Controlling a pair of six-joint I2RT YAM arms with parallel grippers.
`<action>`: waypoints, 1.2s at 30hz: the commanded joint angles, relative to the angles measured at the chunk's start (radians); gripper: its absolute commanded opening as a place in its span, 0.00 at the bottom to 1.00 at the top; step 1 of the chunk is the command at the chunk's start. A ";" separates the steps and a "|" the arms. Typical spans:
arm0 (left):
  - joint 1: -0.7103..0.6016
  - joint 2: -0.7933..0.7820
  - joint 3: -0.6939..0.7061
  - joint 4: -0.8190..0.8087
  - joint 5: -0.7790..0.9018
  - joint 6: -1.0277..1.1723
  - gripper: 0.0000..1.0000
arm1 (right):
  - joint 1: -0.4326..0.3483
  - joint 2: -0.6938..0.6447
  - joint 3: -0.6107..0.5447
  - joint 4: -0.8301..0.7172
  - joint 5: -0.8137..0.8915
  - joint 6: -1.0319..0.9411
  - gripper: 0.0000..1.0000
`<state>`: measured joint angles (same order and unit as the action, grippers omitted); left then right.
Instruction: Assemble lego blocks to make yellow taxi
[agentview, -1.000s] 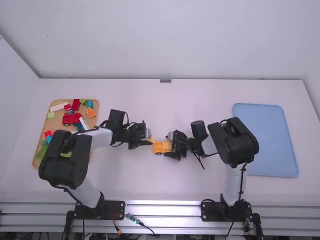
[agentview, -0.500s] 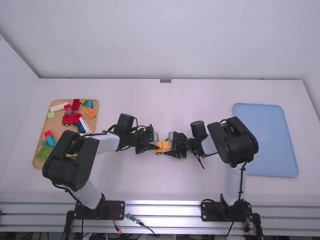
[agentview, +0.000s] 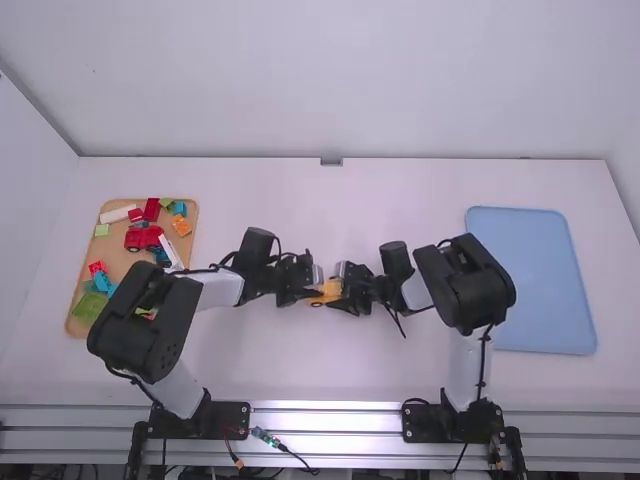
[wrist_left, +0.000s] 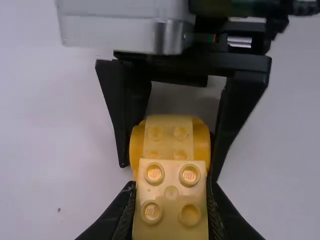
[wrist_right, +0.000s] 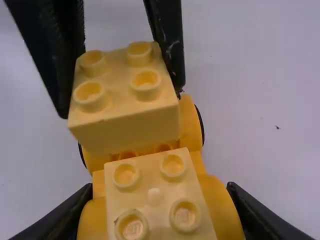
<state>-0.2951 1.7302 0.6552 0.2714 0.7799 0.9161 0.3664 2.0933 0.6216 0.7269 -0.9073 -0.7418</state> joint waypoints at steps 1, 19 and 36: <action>0.006 0.041 -0.008 0.016 0.025 0.000 0.02 | 0.015 0.013 -0.023 0.018 0.020 0.012 0.48; 0.048 -0.060 -0.008 -0.088 0.023 0.054 0.02 | -0.001 0.013 -0.014 -0.009 0.100 0.031 0.46; 0.041 0.044 -0.008 -0.055 0.069 0.076 0.02 | 0.000 0.013 -0.013 -0.008 0.054 0.030 0.47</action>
<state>-0.2535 1.7668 0.6544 0.2184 0.8265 0.9848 0.3717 2.0930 0.6178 0.7380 -0.8764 -0.7147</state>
